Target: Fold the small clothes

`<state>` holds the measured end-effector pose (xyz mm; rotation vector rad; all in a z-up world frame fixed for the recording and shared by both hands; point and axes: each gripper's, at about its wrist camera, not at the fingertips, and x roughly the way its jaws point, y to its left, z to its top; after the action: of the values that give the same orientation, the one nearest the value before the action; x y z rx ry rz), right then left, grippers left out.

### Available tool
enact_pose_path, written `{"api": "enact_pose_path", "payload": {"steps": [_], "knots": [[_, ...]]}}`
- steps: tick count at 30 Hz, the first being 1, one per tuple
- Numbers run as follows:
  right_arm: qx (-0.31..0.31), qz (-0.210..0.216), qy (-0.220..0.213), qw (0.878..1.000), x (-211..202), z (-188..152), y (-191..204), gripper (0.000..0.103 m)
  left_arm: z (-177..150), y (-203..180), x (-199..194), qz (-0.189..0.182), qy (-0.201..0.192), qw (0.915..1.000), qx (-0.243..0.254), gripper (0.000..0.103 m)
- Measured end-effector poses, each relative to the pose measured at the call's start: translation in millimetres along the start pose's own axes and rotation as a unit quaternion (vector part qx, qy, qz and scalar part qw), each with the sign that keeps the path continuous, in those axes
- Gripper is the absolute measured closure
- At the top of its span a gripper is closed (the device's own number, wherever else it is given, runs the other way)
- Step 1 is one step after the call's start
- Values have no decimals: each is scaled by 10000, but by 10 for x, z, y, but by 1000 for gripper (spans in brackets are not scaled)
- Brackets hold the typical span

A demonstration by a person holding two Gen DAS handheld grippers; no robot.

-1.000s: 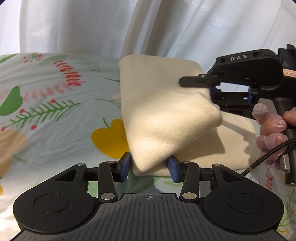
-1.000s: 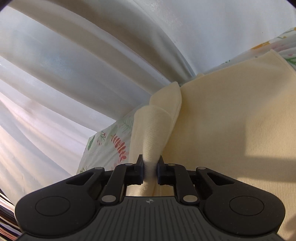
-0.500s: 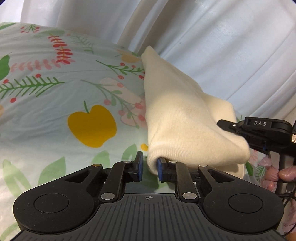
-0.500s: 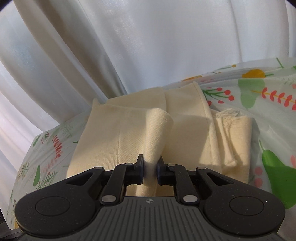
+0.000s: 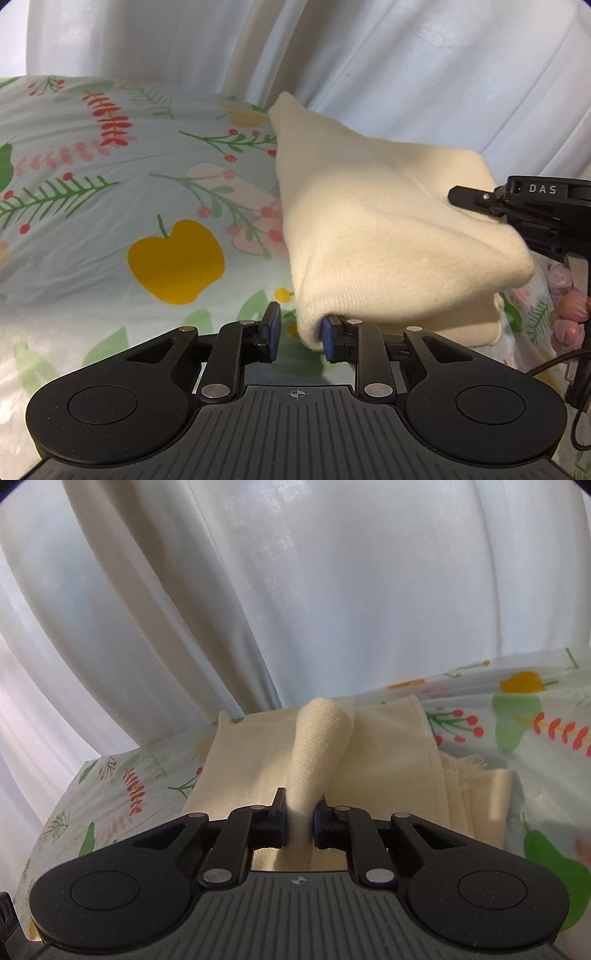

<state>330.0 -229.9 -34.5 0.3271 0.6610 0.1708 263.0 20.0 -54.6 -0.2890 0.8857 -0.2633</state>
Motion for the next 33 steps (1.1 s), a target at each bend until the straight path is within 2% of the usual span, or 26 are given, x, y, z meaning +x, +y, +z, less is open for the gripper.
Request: {"api": "enact_pose_path", "payload": {"steps": [3,5,9,12,15,18,20,22,25,30,33], "knots": [[-417,-463,-429,9971,-178,10,99,91,-10,-40,0,-20,-29,10000,15,59],[-691,-775,-544,9931,-215,-39,118,91,-24,-112,7,27,-50,9999,95,53],[-410,-1055,-286,9932,-134,-155,-132,91,-39,-234,13,29,-31,9992,406,57],[-349,-1248,-98,9915,-48,-263,-294,91,-23,-221,-11,-260,41,9989,400,61],[-340,-1335,-47,9905,-21,-338,-352,91,1,-185,-17,-576,330,9973,302,64],[-370,-1312,-189,9905,-87,-314,-319,91,75,-136,-105,-1062,687,9916,278,63],[-442,-1375,-264,9892,-109,-296,-308,91,160,-112,-229,-1209,583,9905,294,59],[-385,-1415,-193,9890,-79,-298,-343,91,263,-105,-300,-1106,304,9929,304,57],[-366,-1491,-85,9881,-6,-375,-379,91,431,-150,-199,-786,-15,9965,298,57],[-633,-1545,-352,9853,-102,-369,-251,91,609,-398,138,-685,-149,9960,560,57],[-158,-1523,-443,9872,-107,-384,-423,91,620,-525,315,-533,-248,9952,777,55]]}}
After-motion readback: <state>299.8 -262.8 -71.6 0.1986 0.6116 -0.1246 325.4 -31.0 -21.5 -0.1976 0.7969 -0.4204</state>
